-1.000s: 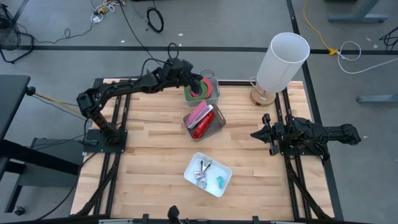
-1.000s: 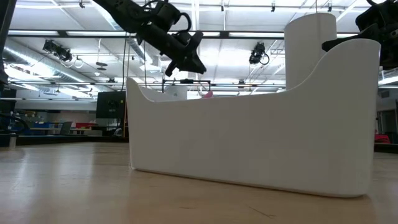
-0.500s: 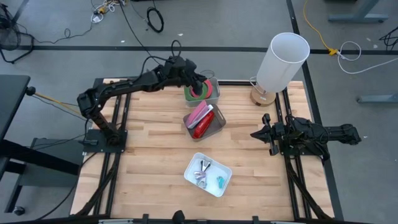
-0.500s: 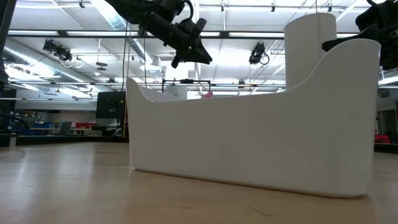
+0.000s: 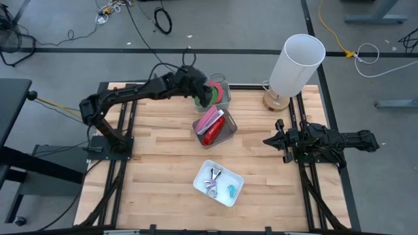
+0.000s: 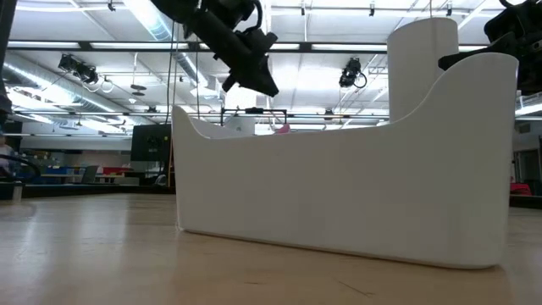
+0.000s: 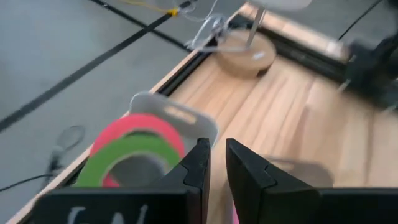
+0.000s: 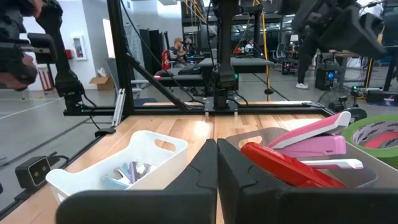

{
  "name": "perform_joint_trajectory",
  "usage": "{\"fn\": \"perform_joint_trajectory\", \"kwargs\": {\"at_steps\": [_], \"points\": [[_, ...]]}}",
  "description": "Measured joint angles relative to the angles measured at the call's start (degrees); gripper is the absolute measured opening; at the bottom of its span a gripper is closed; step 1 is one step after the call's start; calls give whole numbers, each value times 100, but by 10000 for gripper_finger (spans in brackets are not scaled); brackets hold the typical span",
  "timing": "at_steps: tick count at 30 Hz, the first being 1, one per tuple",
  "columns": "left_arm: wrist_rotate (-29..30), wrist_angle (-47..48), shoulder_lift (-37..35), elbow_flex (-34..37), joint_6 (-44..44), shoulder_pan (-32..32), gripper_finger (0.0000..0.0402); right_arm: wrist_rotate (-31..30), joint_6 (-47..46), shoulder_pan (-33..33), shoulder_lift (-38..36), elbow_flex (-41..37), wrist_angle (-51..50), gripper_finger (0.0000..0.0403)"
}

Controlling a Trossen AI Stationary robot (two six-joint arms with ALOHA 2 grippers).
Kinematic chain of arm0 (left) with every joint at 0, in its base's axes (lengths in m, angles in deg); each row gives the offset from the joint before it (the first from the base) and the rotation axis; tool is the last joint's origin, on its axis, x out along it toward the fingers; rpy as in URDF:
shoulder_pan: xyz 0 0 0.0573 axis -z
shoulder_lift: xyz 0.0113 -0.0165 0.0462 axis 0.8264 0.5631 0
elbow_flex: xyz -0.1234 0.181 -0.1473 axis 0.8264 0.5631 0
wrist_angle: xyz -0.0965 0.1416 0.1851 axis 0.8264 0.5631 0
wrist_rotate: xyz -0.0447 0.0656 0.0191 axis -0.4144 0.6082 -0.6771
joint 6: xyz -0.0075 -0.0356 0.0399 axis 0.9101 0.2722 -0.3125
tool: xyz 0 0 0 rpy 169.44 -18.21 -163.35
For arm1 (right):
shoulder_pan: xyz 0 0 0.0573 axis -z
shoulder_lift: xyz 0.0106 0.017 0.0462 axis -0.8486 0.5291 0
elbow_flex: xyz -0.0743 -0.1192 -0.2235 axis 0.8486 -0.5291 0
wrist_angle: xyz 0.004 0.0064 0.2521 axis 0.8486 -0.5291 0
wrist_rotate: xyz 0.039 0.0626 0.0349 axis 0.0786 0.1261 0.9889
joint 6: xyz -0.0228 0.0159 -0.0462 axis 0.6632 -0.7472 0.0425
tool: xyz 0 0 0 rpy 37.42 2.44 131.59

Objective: Pick and place Stapler, Stapler remover, tape
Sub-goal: Return to Home Position

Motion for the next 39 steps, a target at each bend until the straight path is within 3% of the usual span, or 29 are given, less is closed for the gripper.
{"fn": "perform_joint_trajectory", "kwargs": {"at_steps": [4, 10, 17, 23, 29, 33, 39], "points": [[406, 483, -184, 0, -300, 208, 53, 0, 0, 0, 0, 0, 0, 2], [433, 1038, -398, -4, -353, 531, 45, 0, 0, -2, 0, 0, 0, 2], [335, 1487, -469, -1, -773, 1045, 5, 0, -1, -1, 0, 0, 0, 2], [303, 1438, -808, 160, -1306, 1425, 4, 1, 0, 0, 0, 0, 2, 2], [304, 1302, -1292, 1023, -1999, 1773, 4, -3, -2, -1, 0, 1, -2, 2], [296, 500, -1719, 1886, -2369, 2084, 3, 0, 0, -1, 0, 0, 0, 2], [320, -476, -2261, 3016, -2148, 2369, 2, 2, -1, 0, 0, 2, 0, 2]]}}
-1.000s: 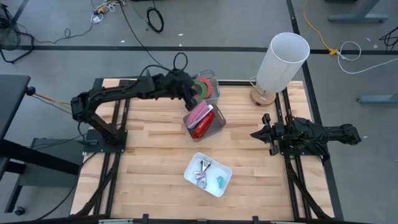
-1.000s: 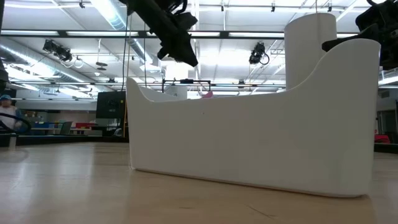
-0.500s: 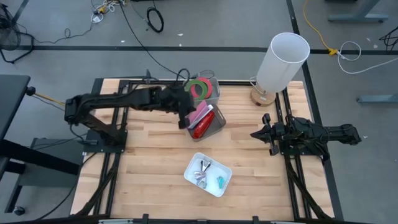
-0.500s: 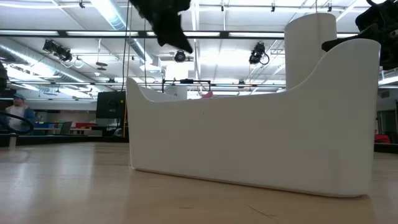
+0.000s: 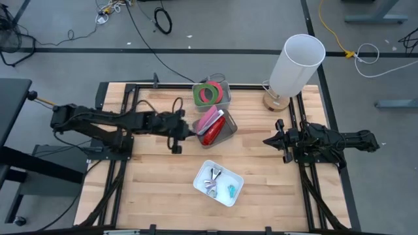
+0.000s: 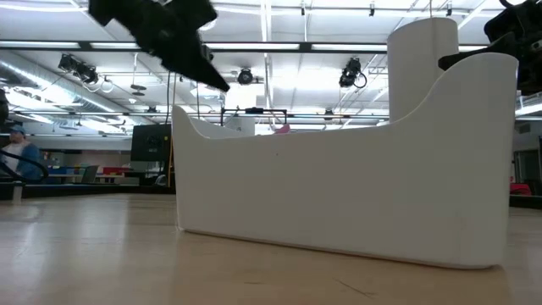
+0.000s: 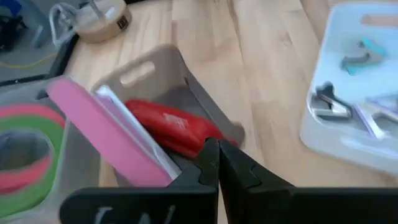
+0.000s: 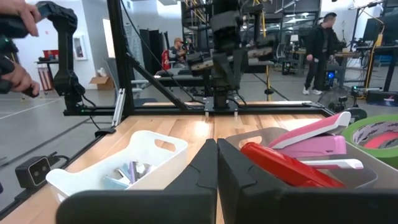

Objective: Pick and place Stapler, Stapler remover, tape
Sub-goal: Return to Home Position

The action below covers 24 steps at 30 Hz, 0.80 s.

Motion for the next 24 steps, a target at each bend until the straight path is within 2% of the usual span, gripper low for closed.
{"fn": "perform_joint_trajectory", "kwargs": {"at_steps": [9, 15, 24], "points": [[1, -1378, -883, 1475, 37, 108, 2, -1, 1, 0, 0, -2, 0, 2], [-9, -1635, -1536, 2165, 68, 106, 1, 0, 1, 1, 0, 0, 0, 2], [-326, -1837, -2356, 2921, 106, 103, 1, 1, 0, -1, 0, -1, 0, 2]]}}
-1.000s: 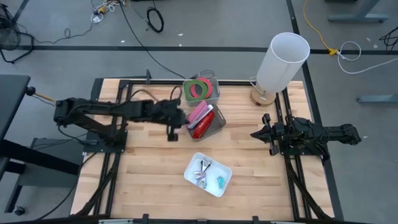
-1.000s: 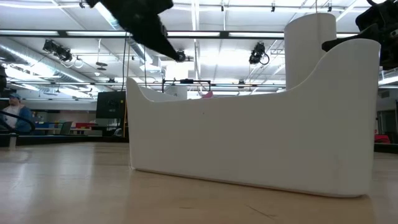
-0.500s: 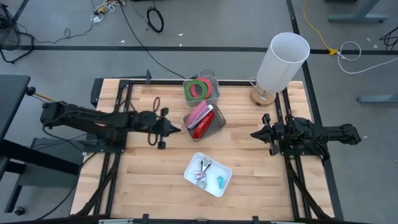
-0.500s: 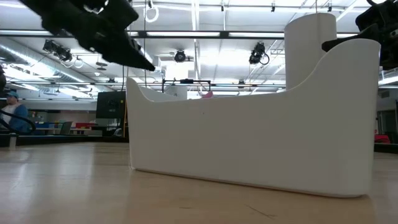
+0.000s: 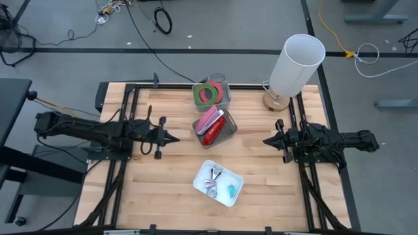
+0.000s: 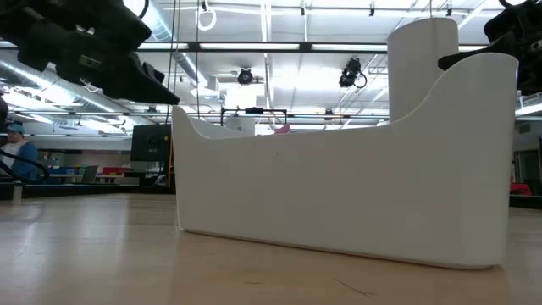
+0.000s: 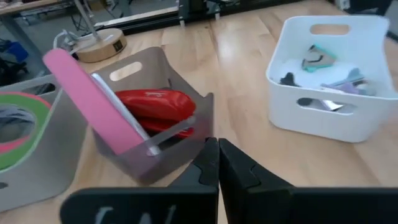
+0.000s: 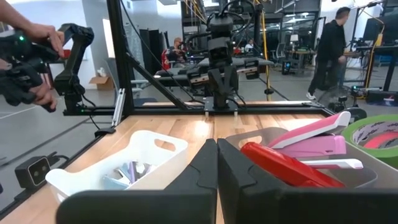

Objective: Pick and place Stapler, Stapler remover, tape
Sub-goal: Return to Home Position

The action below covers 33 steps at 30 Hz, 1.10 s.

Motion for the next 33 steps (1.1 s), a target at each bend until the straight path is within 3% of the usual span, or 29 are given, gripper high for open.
{"fn": "perform_joint_trajectory", "kwargs": {"at_steps": [33], "points": [[-576, 90, -2219, 1480, 565, -2, 1, -2, -1, 1, 0, 1, 0, 2]]}}
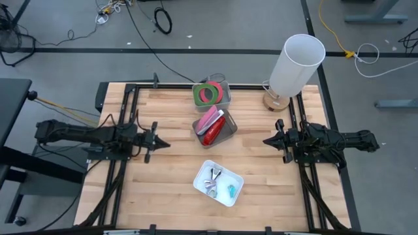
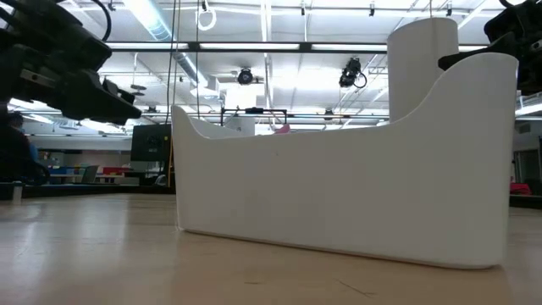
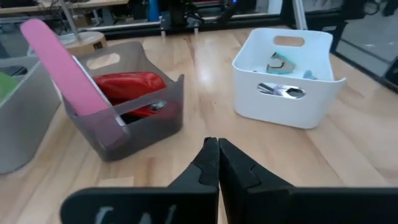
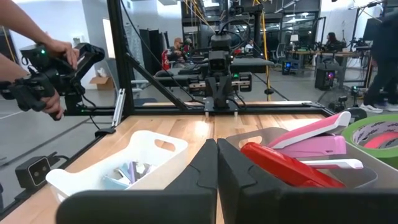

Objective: Pick and place Stapler, Stapler remover, tape
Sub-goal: Return to Home Position

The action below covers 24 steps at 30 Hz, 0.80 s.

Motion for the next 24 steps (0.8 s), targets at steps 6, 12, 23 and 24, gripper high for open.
{"fn": "perform_joint_trajectory", "kwargs": {"at_steps": [6, 12, 23, 24], "points": [[-155, 205, -386, 186, 244, 0, 1, -2, 0, -2, 0, -2, 0, 2], [-144, 501, -891, 184, 260, 0, 1, -2, 2, -2, 0, 0, 0, 2], [-148, 554, -1760, 184, 561, 0, 1, -1, 1, 0, 0, 0, 0, 2], [-152, 554, -1814, 184, 571, 2, 1, -2, 0, -1, 0, 0, 0, 2]]}}
